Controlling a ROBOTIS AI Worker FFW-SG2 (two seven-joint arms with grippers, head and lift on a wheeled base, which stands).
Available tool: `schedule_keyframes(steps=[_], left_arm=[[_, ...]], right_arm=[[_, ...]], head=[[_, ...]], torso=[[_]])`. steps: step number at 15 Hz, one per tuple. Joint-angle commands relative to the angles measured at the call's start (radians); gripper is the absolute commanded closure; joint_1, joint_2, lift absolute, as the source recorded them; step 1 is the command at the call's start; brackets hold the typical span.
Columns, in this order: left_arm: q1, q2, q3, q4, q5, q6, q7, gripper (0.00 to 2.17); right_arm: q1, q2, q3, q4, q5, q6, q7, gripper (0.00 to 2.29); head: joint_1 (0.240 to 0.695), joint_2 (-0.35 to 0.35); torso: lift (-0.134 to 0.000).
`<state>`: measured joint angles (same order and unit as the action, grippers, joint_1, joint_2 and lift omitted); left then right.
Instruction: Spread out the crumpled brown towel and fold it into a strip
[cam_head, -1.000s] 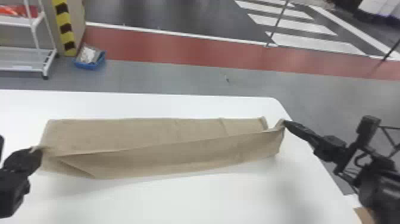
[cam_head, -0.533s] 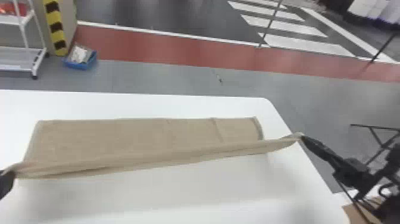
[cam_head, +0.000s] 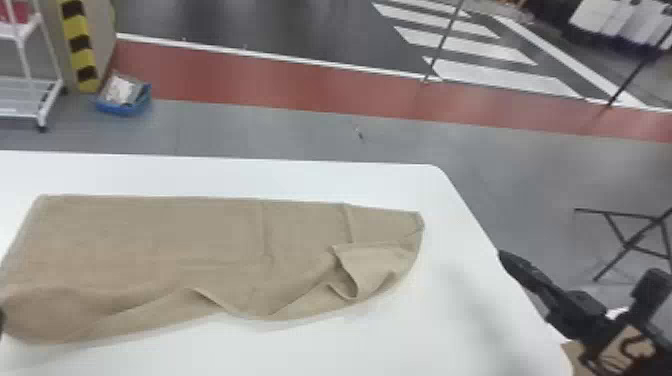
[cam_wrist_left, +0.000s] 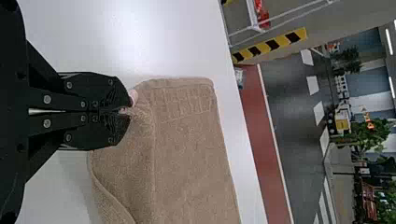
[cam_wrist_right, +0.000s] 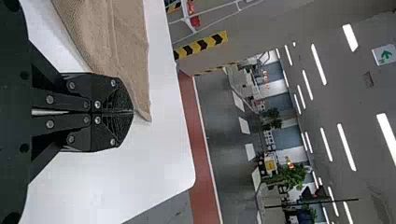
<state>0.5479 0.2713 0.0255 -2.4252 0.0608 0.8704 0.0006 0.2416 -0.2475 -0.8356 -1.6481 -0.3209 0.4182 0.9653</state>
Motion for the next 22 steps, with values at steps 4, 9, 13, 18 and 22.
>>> schedule_keyframes(steps=[4, 9, 13, 18, 22], left_arm=[[-0.005, -0.003, -0.007, 0.021, 0.001, -0.024, -0.005, 1.35], [-0.022, 0.003, -0.027, 0.044, 0.004, -0.030, -0.005, 1.35], [-0.026, 0.020, -0.029, 0.057, 0.020, -0.055, -0.007, 1.35], [-0.026, 0.032, -0.029, 0.080, 0.039, -0.095, -0.008, 1.35], [-0.025, 0.032, -0.029, 0.083, 0.040, -0.110, -0.010, 1.35]], right_arm=[[-0.021, 0.037, 0.098, -0.119, -0.004, 0.069, -0.045, 0.40], [-0.041, 0.126, 0.437, -0.220, 0.220, 0.075, -0.186, 0.40], [-0.062, 0.155, 0.621, -0.214, 0.370, 0.048, -0.281, 0.59], [-0.074, 0.157, 0.662, -0.214, 0.464, 0.078, -0.321, 0.59], [-0.099, 0.152, 0.668, -0.196, 0.510, 0.097, -0.326, 0.59]], head=[[0.695, -0.350], [0.695, -0.200], [0.695, -0.065], [0.695, 0.013], [0.695, 0.000]], torso=[[-0.124], [-0.124], [-0.124], [-0.124], [-0.124]])
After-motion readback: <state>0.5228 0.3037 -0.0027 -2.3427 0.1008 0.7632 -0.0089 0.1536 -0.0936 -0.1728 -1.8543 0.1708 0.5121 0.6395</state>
